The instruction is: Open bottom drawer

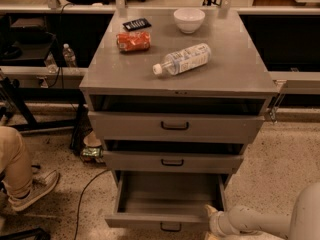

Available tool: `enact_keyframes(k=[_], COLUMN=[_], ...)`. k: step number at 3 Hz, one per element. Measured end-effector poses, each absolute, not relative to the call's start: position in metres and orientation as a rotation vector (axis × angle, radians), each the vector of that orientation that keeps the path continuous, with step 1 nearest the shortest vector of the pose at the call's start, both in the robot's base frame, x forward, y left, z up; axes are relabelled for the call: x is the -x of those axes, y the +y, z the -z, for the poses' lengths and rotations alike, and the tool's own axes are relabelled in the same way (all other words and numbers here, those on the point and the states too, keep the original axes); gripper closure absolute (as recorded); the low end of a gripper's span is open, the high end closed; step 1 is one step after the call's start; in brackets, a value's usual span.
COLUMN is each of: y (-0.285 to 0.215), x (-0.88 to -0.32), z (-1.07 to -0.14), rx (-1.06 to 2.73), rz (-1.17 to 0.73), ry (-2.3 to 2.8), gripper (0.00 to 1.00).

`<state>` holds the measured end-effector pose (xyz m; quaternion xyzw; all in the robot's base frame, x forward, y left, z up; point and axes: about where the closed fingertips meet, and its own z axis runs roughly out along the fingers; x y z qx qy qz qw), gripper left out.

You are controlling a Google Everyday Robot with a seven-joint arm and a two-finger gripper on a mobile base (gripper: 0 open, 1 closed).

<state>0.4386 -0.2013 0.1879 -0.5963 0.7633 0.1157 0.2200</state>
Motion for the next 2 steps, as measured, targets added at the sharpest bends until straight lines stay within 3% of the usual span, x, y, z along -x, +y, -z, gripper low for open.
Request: enact_keyframes(k=[1, 2], y=[-0.2412, -0.2428], x=[-0.4511, -0.4487], z=[-0.2299, -0.2308], rx=[1.612, 1.615], rz=[-0.288, -0.296], ry=[2.099, 2.099], gripper=[0.0, 0.0])
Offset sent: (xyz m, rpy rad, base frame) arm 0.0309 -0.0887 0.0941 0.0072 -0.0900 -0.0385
